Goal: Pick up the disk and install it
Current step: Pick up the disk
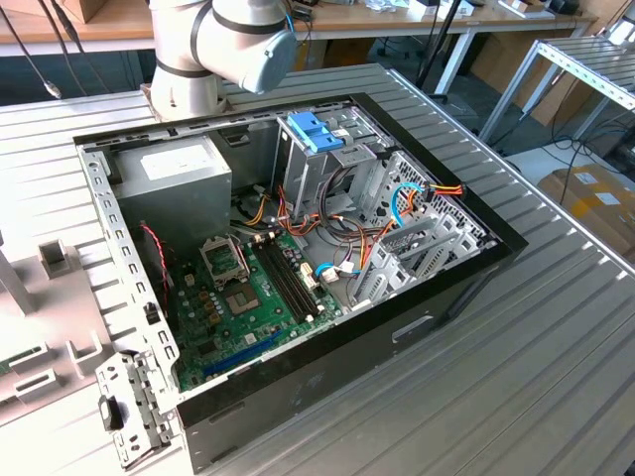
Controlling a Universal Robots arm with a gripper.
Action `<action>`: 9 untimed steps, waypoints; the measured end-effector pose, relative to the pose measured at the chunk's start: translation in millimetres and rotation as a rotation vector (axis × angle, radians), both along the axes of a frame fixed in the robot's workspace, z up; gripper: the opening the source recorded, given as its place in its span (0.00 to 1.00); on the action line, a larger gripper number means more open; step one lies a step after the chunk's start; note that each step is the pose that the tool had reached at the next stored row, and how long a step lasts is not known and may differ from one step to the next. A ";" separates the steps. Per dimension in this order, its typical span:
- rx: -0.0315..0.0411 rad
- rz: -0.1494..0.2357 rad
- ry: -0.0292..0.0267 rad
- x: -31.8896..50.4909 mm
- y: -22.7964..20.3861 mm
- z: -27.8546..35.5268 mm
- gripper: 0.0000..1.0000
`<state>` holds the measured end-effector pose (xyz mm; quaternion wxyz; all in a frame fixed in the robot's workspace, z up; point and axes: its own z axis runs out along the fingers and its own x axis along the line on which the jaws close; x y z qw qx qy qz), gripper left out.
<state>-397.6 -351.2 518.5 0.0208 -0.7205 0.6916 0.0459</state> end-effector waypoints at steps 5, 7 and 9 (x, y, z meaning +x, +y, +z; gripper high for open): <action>0.0000 0.000 0.0001 2.0 -0.4 -0.1 0.37; 0.0000 0.000 0.0000 2.7 -0.5 -0.1 0.37; 0.0000 0.000 0.0000 3.5 -0.6 -0.2 0.37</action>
